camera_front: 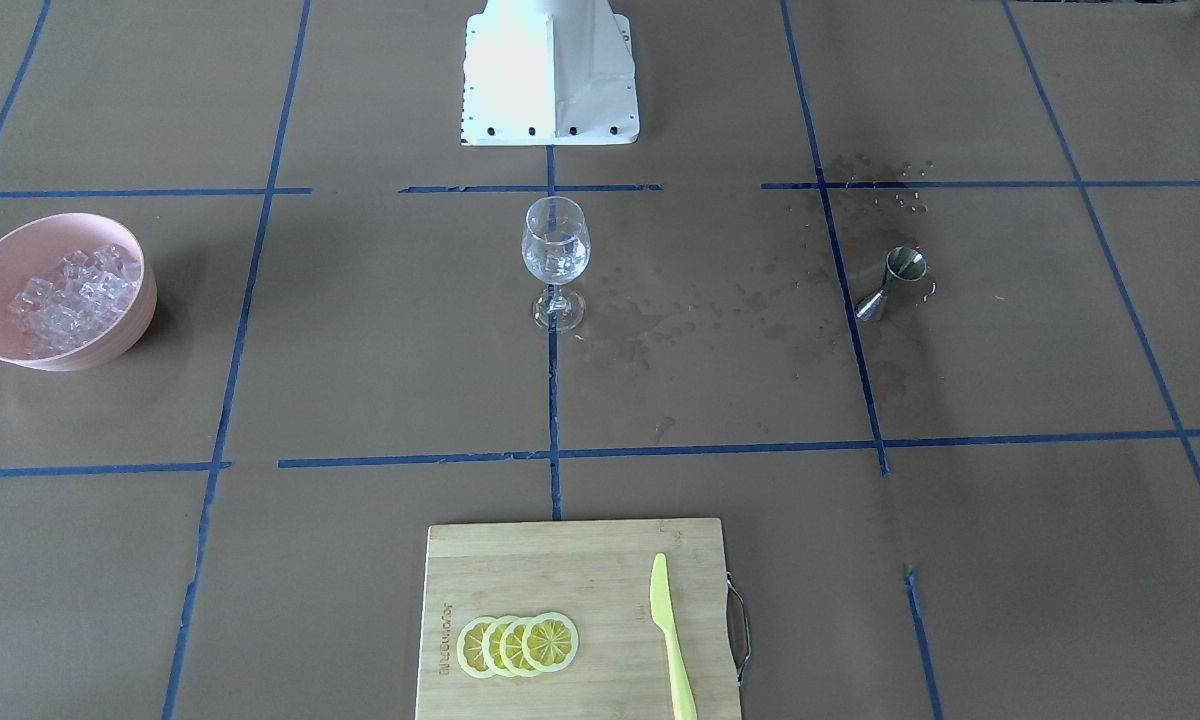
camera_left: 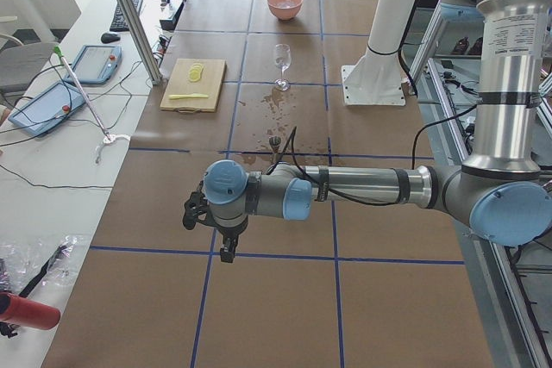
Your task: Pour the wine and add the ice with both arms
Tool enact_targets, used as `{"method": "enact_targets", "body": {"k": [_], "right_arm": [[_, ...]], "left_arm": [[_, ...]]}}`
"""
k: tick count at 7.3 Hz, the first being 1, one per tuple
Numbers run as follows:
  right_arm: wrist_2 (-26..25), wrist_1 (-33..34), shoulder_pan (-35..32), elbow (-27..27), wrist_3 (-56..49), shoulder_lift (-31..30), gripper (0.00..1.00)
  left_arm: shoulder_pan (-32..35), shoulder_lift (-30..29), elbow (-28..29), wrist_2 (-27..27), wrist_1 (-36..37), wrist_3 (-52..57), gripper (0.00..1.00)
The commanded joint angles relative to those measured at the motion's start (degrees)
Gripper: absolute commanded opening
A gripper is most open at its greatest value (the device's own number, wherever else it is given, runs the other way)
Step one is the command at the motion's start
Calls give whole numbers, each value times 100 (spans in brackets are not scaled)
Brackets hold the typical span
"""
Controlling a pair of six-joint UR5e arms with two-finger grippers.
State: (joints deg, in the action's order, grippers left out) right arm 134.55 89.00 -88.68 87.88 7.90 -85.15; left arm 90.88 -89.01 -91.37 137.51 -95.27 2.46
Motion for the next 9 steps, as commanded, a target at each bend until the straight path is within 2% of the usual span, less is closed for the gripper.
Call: {"method": "enact_targets", "body": {"k": [1, 9], "right_arm": [[-51, -5, 0, 1, 10, 25, 100], [-34, 47, 0, 45, 36, 34, 100]], "left_arm": [[0, 41, 49, 4, -18, 0, 100], [0, 42, 32, 4, -36, -123, 100]]}}
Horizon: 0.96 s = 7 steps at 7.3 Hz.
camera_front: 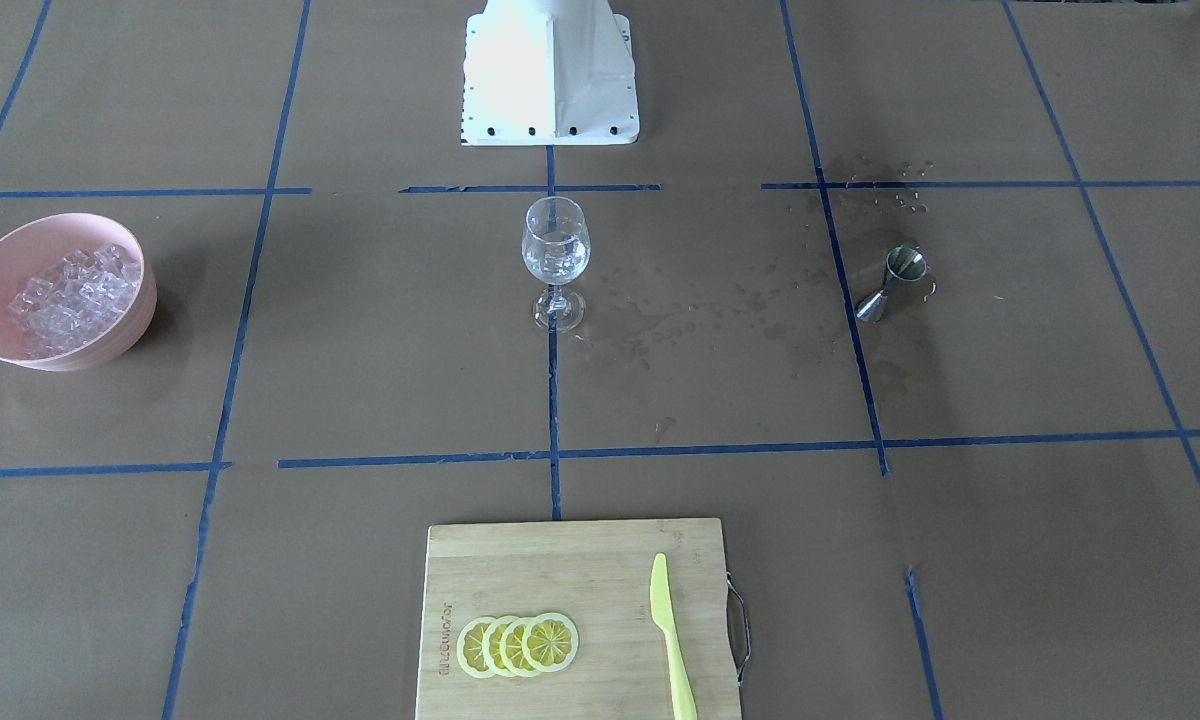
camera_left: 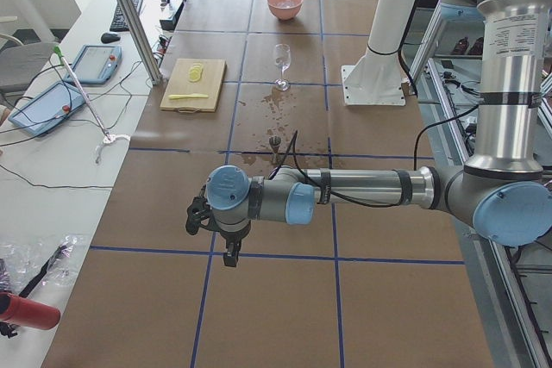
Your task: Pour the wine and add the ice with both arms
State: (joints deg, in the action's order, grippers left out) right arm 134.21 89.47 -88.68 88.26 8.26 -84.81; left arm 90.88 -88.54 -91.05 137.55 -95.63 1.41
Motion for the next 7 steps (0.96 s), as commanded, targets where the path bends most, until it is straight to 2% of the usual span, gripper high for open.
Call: {"method": "enact_targets", "body": {"k": [1, 7], "right_arm": [[9, 0, 0, 7, 1, -1, 100], [44, -17, 0, 16, 1, -53, 100]], "left_arm": [[0, -14, -1, 0, 0, -18, 100], [0, -23, 8, 9, -9, -26, 100]]}}
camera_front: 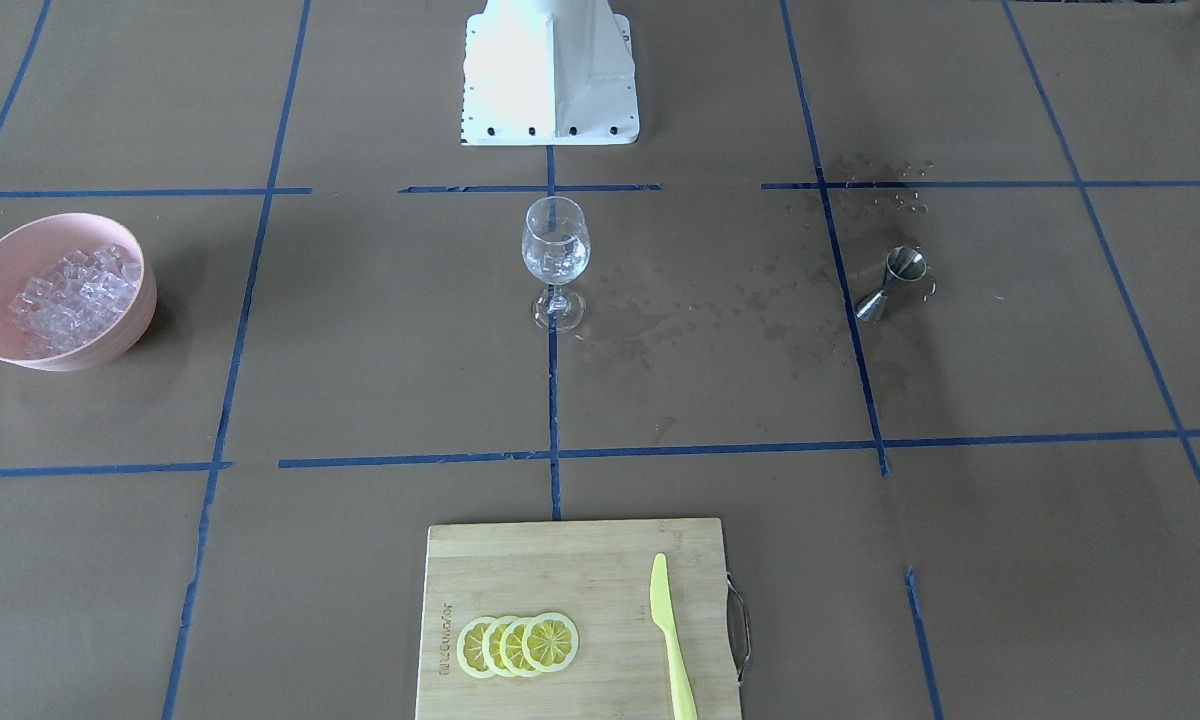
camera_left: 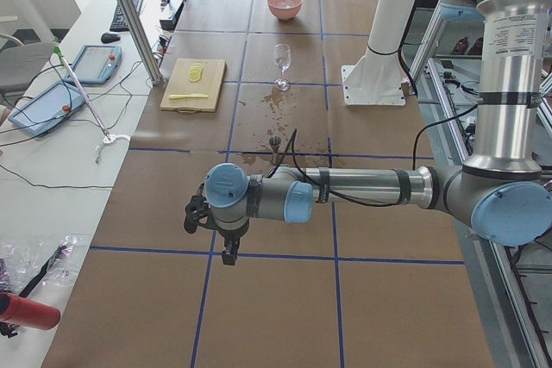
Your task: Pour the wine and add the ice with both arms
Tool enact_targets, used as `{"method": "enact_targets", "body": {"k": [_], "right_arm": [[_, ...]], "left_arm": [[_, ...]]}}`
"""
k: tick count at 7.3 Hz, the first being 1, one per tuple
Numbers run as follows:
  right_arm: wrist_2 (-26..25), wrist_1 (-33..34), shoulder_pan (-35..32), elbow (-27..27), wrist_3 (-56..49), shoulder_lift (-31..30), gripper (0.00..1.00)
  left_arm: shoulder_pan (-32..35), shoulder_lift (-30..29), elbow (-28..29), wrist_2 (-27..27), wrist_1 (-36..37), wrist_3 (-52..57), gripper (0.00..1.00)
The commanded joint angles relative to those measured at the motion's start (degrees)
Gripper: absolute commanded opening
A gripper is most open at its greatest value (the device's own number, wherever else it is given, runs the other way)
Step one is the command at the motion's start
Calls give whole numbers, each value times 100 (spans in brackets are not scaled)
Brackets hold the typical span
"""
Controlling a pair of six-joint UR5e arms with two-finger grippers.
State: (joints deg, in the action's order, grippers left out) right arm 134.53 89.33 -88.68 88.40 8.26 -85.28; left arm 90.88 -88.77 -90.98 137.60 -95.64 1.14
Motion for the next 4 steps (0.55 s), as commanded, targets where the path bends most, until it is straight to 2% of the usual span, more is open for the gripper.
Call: {"method": "enact_targets", "body": {"k": [1, 4], "right_arm": [[11, -3, 0, 2, 0, -15, 100], [11, -3, 0, 2, 0, -15, 100]], "left_arm": [[0, -9, 10, 3, -7, -9, 100], [0, -18, 10, 3, -7, -44, 100]]}}
